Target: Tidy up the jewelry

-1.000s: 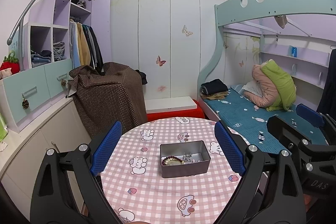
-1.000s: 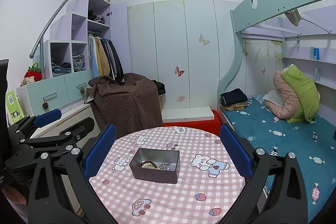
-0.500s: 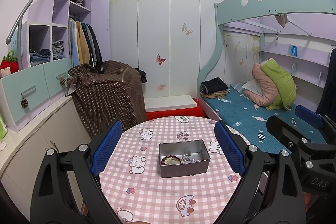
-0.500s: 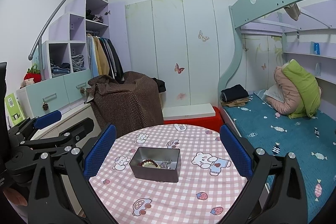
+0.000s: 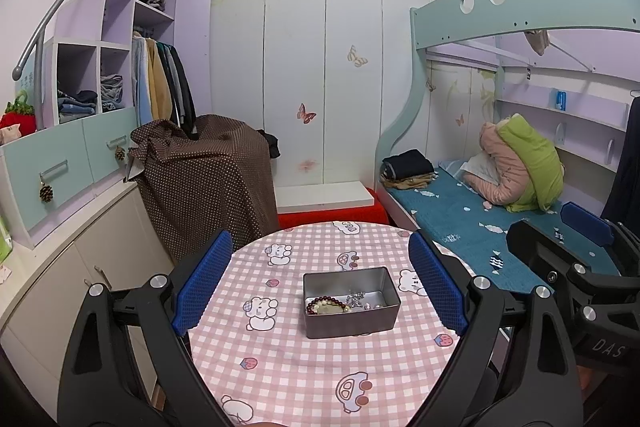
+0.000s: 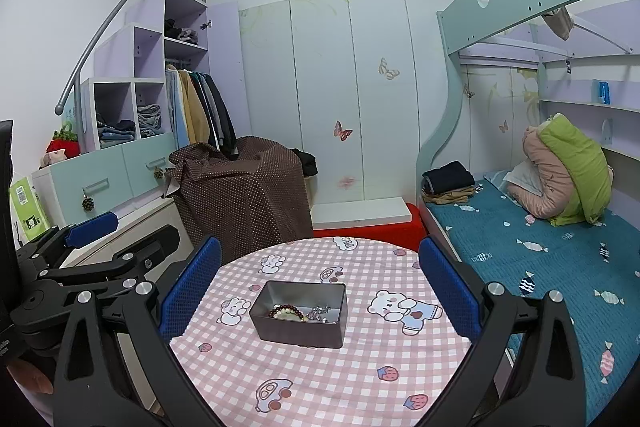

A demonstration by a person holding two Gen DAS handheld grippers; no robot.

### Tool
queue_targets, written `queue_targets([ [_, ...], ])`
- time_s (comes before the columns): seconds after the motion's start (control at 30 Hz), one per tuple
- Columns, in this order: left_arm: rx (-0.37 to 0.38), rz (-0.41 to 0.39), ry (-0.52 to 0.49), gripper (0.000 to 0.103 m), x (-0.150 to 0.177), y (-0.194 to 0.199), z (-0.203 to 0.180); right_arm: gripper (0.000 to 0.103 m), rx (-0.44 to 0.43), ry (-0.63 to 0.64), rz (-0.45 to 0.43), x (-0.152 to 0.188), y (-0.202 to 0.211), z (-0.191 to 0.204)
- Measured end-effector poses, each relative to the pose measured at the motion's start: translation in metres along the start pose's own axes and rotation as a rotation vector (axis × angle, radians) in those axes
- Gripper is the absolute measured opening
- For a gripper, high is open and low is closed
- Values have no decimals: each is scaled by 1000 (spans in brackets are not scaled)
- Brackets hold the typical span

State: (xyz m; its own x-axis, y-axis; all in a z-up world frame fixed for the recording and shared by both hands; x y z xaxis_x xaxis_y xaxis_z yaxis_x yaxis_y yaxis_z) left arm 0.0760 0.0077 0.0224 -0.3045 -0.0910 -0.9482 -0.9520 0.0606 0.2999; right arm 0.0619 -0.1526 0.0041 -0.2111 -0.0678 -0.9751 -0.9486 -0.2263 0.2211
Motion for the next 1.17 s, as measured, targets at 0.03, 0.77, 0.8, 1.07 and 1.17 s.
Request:
queue_targets([
  [0.03, 0, 0, 0, 90, -1, 0, 0, 95, 0, 1, 0, 0, 0, 0],
  [0.77, 0, -7, 16, 90, -2, 10, 2, 95, 0, 15, -4, -2, 6, 6],
  [0.8, 1, -6, 15, 90, -2, 10, 2, 95, 0, 15, -4, -2, 6, 6],
  [1.07, 1, -1, 18, 90, -6, 11, 3, 95, 2, 14, -3, -3, 6, 5],
  [1.17, 3, 0, 18, 90, -6, 11, 3, 95, 1, 14, -3, -3, 6, 5],
])
Point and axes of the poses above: each gripper's, at about its wrist camera, not at the fingertips, and y roughly against the way its jaws point, z to its left, x to its underside, the point moved 4 cm from there along -y, roughly the way its jaws point, and after that the axes turned 9 degrees about y, right-handed, at the moved point
